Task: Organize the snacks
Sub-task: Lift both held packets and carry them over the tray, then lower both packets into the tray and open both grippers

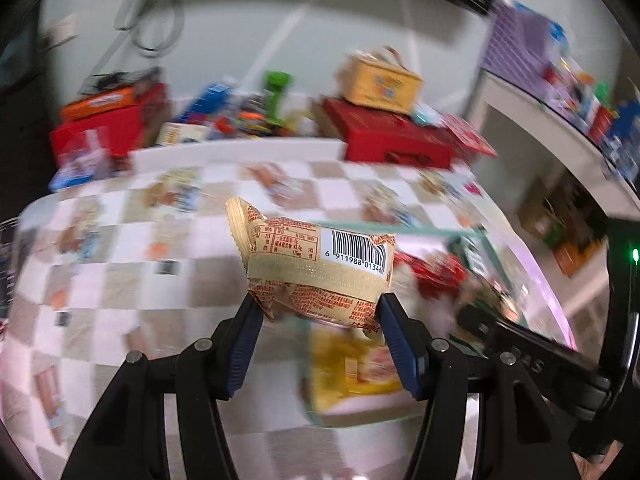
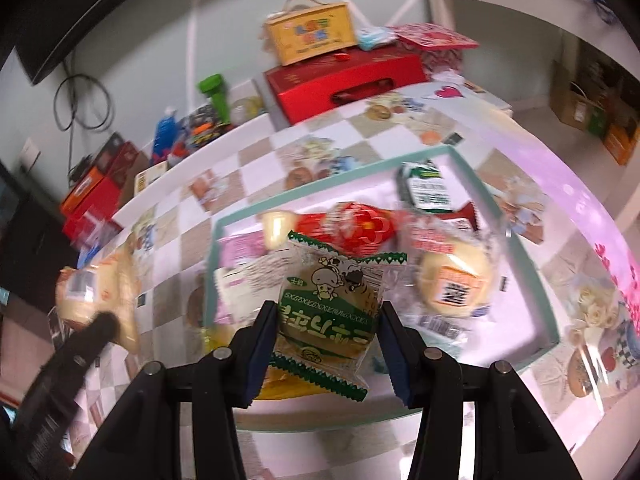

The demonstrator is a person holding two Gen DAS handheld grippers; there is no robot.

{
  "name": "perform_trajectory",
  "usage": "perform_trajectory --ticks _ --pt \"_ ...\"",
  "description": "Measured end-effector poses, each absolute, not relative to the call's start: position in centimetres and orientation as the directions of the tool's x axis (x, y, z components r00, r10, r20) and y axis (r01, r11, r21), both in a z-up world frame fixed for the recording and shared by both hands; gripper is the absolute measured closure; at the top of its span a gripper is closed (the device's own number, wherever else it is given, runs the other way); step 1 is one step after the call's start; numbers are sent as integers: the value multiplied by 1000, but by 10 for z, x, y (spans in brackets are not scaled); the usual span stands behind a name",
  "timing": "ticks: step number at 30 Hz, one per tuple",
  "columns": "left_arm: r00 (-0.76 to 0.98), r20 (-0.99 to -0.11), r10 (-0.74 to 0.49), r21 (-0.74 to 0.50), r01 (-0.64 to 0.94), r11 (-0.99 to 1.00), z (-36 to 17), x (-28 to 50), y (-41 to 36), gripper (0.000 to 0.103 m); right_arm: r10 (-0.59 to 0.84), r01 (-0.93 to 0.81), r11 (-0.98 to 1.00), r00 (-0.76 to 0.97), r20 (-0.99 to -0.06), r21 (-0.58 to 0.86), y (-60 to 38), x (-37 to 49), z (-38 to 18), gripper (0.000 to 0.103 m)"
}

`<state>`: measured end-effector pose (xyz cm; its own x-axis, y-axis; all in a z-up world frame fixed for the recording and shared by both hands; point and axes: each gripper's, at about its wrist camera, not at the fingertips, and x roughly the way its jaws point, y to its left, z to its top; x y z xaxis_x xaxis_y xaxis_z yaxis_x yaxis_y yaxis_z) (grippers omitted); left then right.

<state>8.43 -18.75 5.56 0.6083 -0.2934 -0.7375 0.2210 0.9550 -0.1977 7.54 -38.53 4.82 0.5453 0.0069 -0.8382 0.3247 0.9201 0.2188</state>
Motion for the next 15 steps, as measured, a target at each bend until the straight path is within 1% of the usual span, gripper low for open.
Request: perform_trajectory --ticks 2,4,6,10,12,15 --pt "582 -747 -321 -201 262 944 50 86 -204 42 3 337 916 535 -845 217 -391 75 45 50" --pt "572 -755 -321 -187 281 941 45 87 -215 42 2 344 914 528 -849 216 -392 77 42 50" --pt "569 -762 -309 -167 289 943 42 89 -222 42 -12 358 911 522 -853 206 -396 76 40 50" --pt "554 -769 -319 -173 300 938 37 92 -225 47 -6 359 909 521 -854 213 -399 77 38 50" --pt "554 -772 -312 -162 303 939 36 92 -226 47 -7 361 908 517 -856 211 -399 77 37 50" --pt "541 -777 -322 -177 302 937 31 95 -227 47 1 363 906 513 -858 218 -401 78 34 50"
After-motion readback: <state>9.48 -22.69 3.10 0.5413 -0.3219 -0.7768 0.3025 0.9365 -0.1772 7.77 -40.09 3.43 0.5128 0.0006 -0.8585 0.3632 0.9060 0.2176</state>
